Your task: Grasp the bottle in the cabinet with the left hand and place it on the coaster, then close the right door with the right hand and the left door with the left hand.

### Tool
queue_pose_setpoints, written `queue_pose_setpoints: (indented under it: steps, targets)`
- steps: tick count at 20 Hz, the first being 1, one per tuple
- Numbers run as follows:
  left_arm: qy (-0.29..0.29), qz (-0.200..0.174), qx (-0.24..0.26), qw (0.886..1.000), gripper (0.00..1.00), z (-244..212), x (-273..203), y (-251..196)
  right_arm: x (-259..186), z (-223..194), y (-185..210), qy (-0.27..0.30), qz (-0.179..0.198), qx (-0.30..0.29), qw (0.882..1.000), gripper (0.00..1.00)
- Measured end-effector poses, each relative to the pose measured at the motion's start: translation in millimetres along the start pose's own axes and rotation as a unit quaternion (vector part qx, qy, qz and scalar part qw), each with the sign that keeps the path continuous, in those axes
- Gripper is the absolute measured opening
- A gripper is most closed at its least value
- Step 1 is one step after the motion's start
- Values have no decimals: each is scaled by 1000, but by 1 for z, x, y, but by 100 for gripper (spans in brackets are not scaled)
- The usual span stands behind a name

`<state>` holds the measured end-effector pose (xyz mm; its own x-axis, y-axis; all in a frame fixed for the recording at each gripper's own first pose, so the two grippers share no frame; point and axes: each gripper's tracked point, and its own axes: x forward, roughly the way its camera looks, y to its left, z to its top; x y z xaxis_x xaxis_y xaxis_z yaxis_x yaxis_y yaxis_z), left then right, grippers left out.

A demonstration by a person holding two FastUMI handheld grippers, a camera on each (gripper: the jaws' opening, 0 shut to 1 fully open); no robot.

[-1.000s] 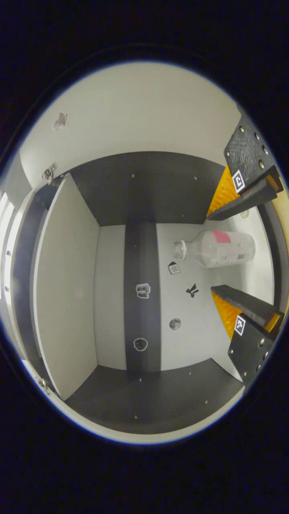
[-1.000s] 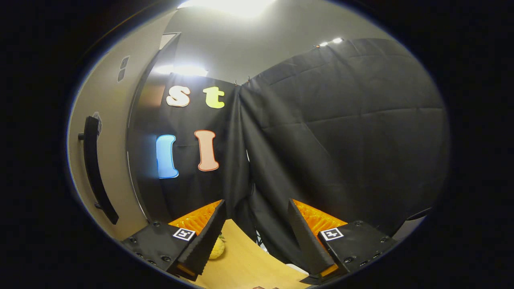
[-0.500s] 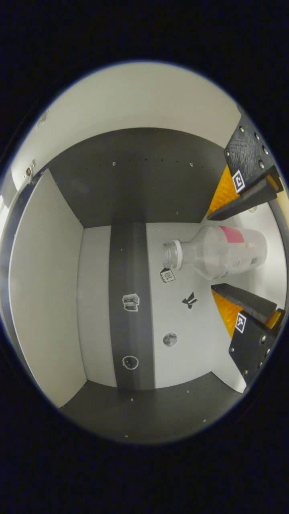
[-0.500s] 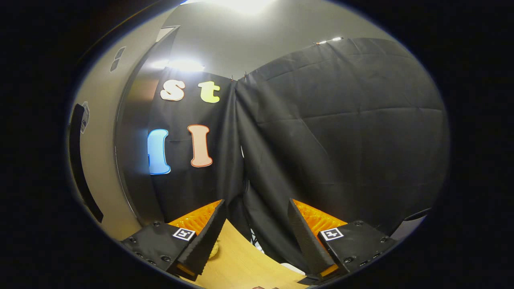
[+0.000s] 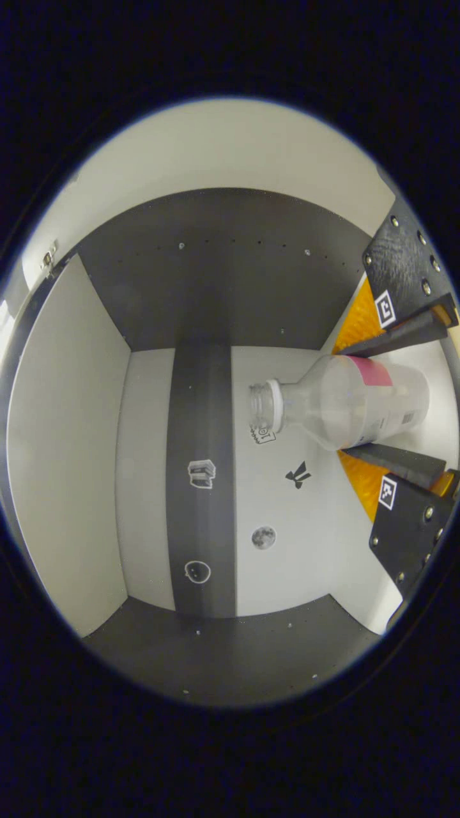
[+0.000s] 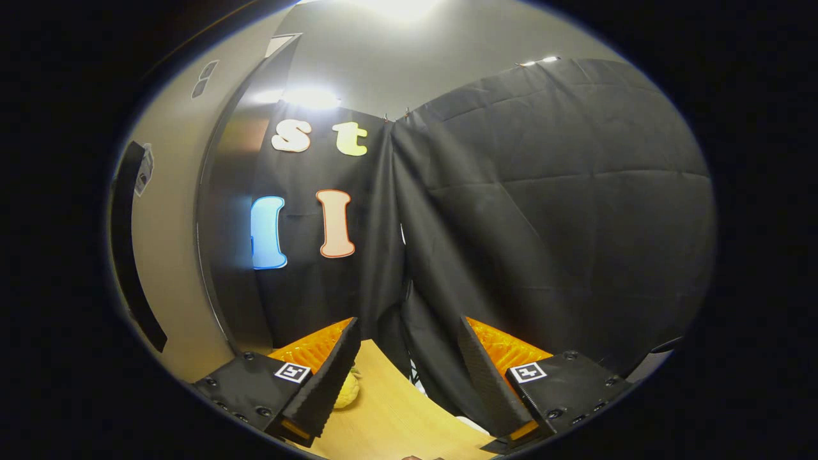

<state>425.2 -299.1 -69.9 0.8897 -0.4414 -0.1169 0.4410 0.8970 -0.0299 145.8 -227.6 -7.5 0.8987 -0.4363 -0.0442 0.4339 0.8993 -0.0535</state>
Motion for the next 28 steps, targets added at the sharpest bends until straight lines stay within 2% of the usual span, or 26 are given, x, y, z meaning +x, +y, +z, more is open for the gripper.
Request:
queue_pose_setpoints:
  steps: [5,9,14,15,16,20,28]
  targets:
    - [-17,-8,7,1000,68,20,-21,1,-14,-1,11,1,26,16,1000,97]
    - [-34,-15,6,999,68,41,-80,-5,-24,-2,19,1,43,32,999,97]
    - [-46,-20,-14,999,68,28,-147,-4,-41,0,27,3,59,18,998,96]
    - [-49,-18,-13,999,72,22,-160,-1,-44,2,29,2,62,17,998,96]
    - [-48,-17,-13,999,68,13,-172,1,-48,4,30,1,65,17,998,96]
    - [-23,-15,-13,1000,68,-32,-215,9,-64,15,33,-6,70,13,997,97]
    - [10,-18,-50,999,68,-137,-279,9,-97,19,43,9,81,-11,997,97]
